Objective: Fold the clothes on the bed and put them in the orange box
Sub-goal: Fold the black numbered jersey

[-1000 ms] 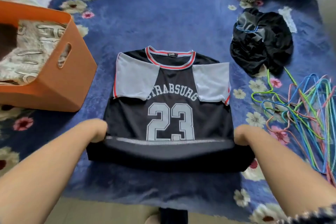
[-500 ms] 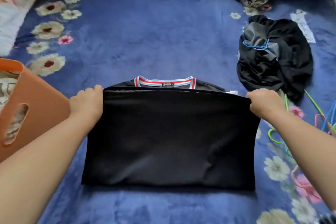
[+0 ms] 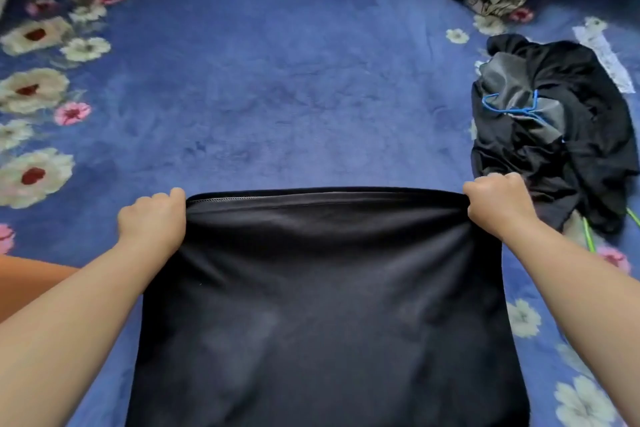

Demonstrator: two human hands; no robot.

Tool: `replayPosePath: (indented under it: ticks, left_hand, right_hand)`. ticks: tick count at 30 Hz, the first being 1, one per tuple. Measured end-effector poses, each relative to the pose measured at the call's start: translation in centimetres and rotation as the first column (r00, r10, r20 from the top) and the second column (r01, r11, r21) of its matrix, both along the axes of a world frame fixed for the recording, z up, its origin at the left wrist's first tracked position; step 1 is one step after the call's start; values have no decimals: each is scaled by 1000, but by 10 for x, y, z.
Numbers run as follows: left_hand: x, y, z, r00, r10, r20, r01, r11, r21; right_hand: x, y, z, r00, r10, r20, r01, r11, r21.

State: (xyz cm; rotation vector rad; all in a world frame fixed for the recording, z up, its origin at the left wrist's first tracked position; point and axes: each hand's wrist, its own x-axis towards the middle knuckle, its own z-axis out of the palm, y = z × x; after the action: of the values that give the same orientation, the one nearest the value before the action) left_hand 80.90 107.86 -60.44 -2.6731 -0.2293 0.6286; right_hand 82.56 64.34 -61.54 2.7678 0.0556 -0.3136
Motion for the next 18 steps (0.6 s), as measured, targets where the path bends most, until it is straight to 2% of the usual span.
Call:
replayPosePath:
  ticks: [1,4,7,12,15,18]
  left_hand:
    - [4,1,-6,1000,15,0,-15,1000,-10]
    - [12,6,-18,997,65,30,-63,997,-53]
    - [20,9,-36,991,122,50,-118,990,-80]
    - [21,12,-56,974,184,134,-171,980,-104]
    - [15,11,-67,925,209,318,-139,964,-228]
    - [-1,-5,-72,829,174,531,56,920,-389]
  right_hand:
    - [4,1,-7,1000,16,25,-17,1000,27]
    - [11,1,-25,972,79,223,-115,981,153]
    - [19,4,-44,965,79,251,-122,979,162]
    - [18,4,-73,968,-135,213,100,981,168]
    - [12,5,-79,960,-209,188,155,951,267]
    - [6,11,-74,927,-294,234,189,902,388]
